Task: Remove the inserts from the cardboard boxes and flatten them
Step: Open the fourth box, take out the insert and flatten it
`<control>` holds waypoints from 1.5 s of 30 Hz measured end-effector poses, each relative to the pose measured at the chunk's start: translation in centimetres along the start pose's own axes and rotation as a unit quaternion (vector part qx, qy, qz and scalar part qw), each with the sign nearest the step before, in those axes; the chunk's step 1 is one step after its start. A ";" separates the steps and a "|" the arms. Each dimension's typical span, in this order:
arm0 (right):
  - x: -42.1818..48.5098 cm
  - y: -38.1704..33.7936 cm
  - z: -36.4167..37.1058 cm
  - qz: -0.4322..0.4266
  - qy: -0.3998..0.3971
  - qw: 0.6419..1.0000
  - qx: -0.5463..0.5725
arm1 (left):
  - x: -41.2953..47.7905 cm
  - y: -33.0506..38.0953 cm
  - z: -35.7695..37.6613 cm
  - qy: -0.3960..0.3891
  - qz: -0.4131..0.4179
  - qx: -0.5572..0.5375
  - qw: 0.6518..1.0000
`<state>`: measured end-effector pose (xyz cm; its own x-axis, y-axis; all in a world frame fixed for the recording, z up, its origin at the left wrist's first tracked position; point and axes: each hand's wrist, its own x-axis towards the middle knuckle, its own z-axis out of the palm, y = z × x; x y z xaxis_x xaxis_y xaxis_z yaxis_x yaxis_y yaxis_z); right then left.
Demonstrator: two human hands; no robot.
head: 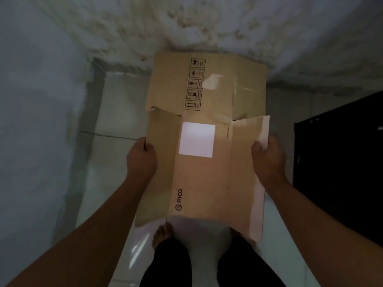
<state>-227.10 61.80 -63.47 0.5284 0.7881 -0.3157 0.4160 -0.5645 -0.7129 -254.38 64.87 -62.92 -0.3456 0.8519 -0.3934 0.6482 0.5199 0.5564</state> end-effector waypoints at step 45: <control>-12.2 -8.9 -5.6 -0.031 -0.046 0.998 -0.030 | -9.3 8.0 -7.3 -0.151 0.209 0.004 0.966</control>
<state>-233.08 55.88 -49.74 0.4310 0.8393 -0.3314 0.4901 -0.5261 -0.6950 -250.95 61.57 -49.52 0.1595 0.9298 -0.3318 0.6937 0.1336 0.7078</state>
